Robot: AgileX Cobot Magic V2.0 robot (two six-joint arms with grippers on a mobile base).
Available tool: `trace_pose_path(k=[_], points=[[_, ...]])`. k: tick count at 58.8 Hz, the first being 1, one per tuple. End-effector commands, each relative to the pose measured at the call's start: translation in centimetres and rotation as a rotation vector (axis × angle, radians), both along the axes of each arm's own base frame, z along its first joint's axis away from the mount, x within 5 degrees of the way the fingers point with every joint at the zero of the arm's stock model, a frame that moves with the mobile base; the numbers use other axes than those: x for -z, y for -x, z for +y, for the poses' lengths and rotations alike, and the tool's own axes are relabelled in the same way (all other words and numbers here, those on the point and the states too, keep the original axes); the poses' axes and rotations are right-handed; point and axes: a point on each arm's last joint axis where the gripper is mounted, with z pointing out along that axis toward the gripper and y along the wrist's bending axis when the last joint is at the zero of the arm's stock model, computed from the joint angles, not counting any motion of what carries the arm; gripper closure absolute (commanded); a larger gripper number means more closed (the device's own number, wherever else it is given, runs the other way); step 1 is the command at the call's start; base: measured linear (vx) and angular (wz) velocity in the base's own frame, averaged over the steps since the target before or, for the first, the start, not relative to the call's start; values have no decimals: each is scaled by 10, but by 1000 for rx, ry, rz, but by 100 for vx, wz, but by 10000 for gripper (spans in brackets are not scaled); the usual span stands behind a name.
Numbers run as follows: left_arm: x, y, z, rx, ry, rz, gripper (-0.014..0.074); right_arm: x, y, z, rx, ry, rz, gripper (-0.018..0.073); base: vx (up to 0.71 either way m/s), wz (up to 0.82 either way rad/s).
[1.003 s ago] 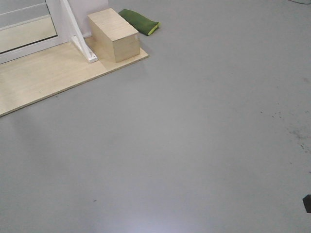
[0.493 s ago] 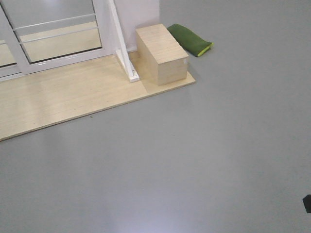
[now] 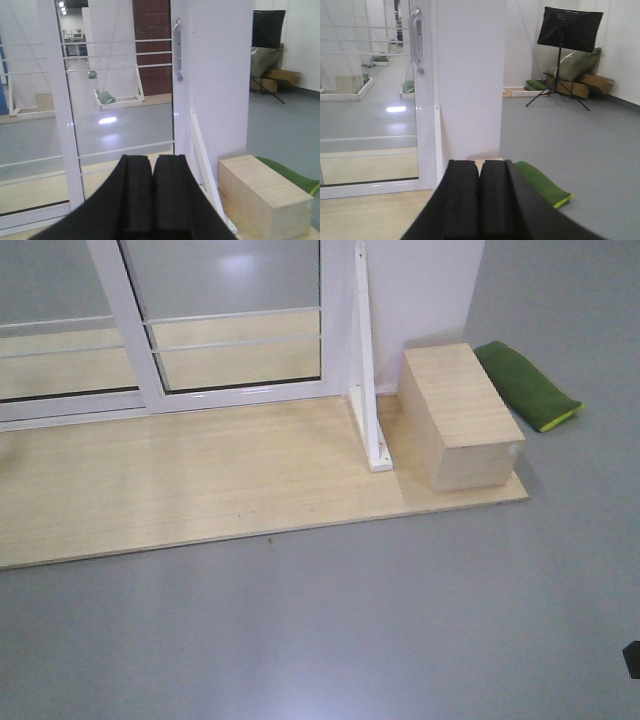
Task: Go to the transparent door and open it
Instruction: 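Drive the base forward to the white-framed glass sliding door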
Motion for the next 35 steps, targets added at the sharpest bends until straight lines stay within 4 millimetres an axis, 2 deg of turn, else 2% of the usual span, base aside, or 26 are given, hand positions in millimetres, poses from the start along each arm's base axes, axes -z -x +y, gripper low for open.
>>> trace_pose_path(k=[1,16,35], points=[[0,1,0,3,21,-66,603,-3,1,-1,9,18,-81,567,59,37],[0,1,0,3,21,-66,603,-3,1,-1,9,18,-81,567,58,29],[0,1,0,3,21,-66,603,-3,1,-1,9,18,-81,567,55,13]])
